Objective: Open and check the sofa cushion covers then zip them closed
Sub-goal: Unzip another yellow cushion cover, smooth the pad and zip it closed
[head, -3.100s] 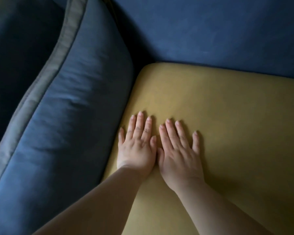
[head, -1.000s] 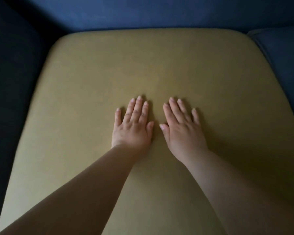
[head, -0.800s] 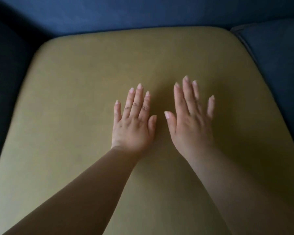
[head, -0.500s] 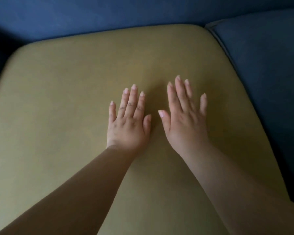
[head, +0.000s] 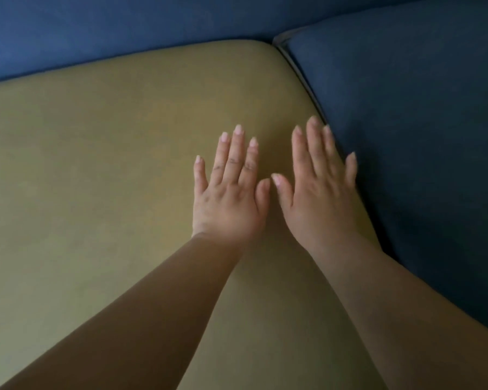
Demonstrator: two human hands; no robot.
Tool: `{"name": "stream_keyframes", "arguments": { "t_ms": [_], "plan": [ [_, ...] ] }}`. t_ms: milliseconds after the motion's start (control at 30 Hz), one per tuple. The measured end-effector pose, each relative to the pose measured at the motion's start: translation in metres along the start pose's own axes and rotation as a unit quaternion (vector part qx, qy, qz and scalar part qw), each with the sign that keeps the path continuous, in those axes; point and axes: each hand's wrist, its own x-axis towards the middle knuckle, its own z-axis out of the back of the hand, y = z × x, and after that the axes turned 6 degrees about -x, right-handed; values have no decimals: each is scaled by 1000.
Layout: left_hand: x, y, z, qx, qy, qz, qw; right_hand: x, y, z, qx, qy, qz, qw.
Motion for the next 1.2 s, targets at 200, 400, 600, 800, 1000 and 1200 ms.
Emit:
{"name": "stream_keyframes", "arguments": {
  "t_ms": [200,400,600,800,1000,1200],
  "plan": [
    [1,-10,-31,43,69,18,997,-5,-18,-29,5,106,-1,994],
    [0,-8,-37,66,58,24,996,-5,-19,-36,24,87,7,996],
    [1,-7,-41,56,36,22,998,-4,-20,-40,21,68,3,997],
    [-13,-13,-10,49,51,48,996,-17,-17,-7,24,57,-32,998],
    [-95,-13,-13,36,6,42,998,-86,-4,-12,7,31,16,999],
    [-93,-6,-27,44,61,55,996,-87,-1,-19,-7,112,18,994]
  ]
}}
